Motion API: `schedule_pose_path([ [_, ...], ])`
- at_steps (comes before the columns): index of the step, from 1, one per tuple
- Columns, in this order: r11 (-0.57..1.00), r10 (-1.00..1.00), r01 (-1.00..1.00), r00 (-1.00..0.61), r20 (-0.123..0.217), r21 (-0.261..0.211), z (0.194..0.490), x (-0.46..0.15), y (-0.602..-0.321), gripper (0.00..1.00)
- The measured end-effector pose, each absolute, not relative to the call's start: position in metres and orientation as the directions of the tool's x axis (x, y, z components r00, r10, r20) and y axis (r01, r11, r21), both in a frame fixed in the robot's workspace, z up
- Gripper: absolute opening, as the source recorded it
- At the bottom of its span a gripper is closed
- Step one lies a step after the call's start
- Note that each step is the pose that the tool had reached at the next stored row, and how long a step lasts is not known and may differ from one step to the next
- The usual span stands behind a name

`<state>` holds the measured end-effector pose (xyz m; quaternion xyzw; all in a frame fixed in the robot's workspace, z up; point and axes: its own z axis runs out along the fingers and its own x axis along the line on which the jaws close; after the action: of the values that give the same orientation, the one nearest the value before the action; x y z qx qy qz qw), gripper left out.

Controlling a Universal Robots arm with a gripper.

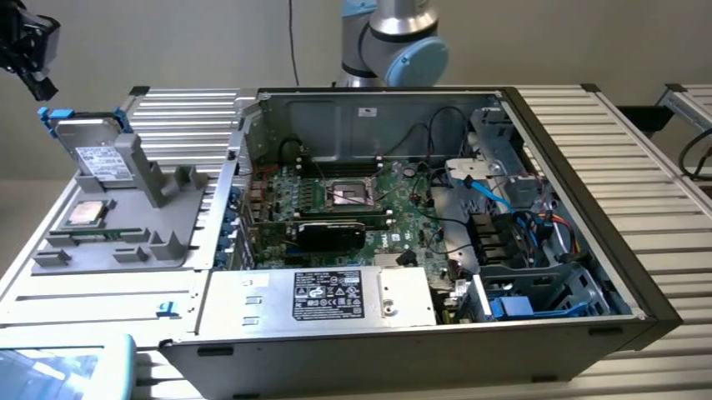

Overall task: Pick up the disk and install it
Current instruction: 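Reach for the disk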

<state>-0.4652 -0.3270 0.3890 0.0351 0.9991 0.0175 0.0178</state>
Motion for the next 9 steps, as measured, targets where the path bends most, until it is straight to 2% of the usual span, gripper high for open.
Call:
schedule_pose_path([
  [9,0.997,0.069,0.068,-0.997,-0.034,0.036,0.389,-0.476,-0.299,0.11],
])
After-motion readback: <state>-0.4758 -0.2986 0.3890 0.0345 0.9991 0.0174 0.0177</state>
